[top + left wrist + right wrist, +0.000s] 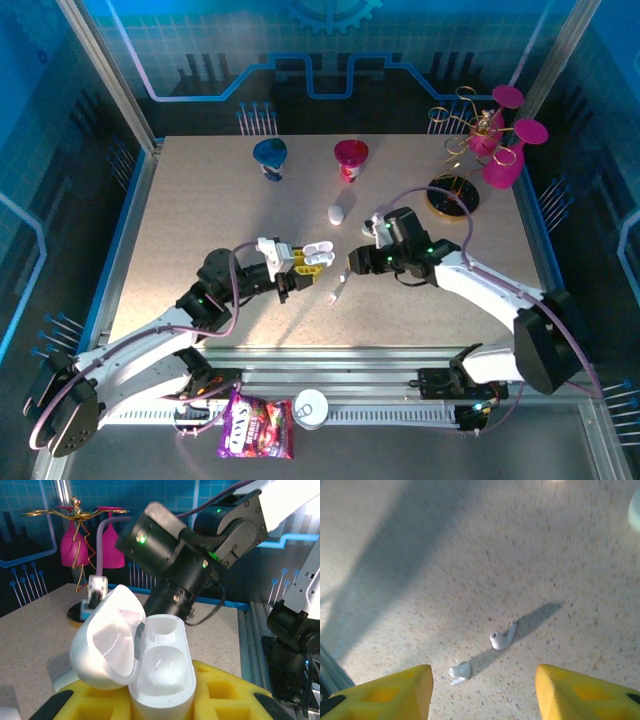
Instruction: Insert wireless bluetooth earbuds into charging case
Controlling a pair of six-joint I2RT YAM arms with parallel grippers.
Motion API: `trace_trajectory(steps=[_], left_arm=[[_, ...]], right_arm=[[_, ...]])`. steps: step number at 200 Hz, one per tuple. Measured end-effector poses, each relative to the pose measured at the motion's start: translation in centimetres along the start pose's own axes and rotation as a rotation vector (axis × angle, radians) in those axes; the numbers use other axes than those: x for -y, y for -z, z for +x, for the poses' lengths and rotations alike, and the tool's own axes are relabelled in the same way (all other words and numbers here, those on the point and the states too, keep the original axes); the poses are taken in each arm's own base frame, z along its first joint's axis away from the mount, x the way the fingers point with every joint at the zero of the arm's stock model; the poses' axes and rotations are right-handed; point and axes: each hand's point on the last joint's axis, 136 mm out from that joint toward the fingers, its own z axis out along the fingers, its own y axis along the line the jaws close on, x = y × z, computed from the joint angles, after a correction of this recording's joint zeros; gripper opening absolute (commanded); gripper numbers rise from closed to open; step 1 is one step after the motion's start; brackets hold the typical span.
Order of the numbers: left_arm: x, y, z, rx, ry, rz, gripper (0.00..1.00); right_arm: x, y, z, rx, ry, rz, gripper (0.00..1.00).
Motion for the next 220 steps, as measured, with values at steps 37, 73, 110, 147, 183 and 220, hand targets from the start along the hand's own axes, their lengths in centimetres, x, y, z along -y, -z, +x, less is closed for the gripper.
trace_trajectory(steps=[37, 73, 110, 147, 183, 220], left_arm=[[0.1, 0.3, -0.4, 0.013, -0.011, -0.007, 0.02], [0.1, 0.3, -0.4, 0.013, -0.016, -0.007, 0.0], [0.2, 0.5, -0.4, 0.007, -0.018, -0.007, 0.0], [0.3, 0.8, -0.6, 0.01, -0.04, -0.011, 0.0], [0.3, 0.8, -0.4, 0.002, -0.035, -0.013, 0.0], [0.2, 0.6, 0.0, -0.012, -0.028, -0.013, 0.01]], right_arm=[[0.6, -2.6, 2.4, -0.113, -0.019, 0.072, 0.47], [0.2, -4.5, 2.2, -0.157, -0.017, 0.107, 0.46], [-2.4, -6.0, 2.7, -0.203, 0.059, 0.08, 0.45], [-3.1, -6.7, 3.6, -0.246, 0.071, 0.075, 0.41], [-2.9, -7.4, 4.8, -0.291, 0.021, 0.075, 0.39], [-3.0, -8.0, 5.9, -0.329, -0.004, 0.072, 0.38]])
